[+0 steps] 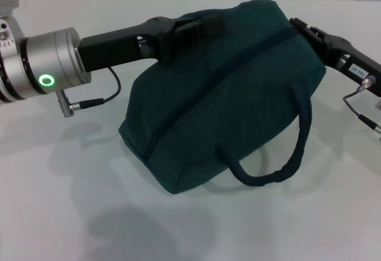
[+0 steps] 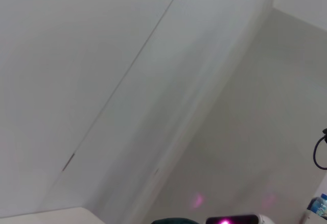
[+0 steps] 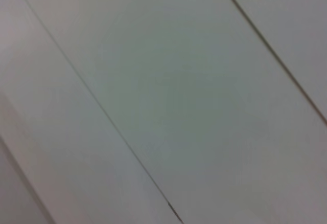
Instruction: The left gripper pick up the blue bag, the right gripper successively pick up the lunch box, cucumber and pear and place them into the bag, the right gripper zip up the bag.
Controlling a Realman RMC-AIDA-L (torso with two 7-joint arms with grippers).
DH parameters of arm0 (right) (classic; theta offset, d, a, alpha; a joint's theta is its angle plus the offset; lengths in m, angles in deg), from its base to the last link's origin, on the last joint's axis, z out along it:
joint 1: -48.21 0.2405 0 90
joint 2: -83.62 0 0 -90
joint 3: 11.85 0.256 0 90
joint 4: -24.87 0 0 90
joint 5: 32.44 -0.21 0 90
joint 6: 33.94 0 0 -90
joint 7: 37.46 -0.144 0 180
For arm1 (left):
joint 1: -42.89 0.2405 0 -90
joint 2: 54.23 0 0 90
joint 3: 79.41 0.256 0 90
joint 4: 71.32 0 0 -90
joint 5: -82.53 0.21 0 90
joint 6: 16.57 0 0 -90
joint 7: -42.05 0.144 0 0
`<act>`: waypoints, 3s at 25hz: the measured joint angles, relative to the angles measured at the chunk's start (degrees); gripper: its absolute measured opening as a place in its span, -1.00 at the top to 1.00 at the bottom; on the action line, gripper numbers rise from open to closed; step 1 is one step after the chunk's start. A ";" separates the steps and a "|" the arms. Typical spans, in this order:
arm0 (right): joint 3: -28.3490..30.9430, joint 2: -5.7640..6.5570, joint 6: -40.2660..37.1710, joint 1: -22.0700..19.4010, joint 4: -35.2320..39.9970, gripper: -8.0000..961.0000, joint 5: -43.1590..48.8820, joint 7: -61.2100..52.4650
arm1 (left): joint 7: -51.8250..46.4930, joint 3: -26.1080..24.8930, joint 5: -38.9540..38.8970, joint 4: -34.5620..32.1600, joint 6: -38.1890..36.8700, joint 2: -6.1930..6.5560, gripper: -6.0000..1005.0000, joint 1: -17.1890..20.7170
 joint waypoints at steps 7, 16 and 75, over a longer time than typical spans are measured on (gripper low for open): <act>0.11 0.54 -1.22 -1.64 0.04 0.61 -0.53 -0.62 | 0.08 -0.01 -0.14 0.04 1.84 0.00 0.81 -0.45; 4.73 3.44 -5.66 -7.15 0.19 -0.11 -0.25 -1.21 | 1.42 0.05 -0.57 2.53 3.88 -0.24 0.77 -1.76; 8.83 8.30 -25.24 -10.25 5.19 -0.83 16.75 11.94 | 18.06 18.72 -20.63 -6.23 9.43 4.23 -0.74 2.43</act>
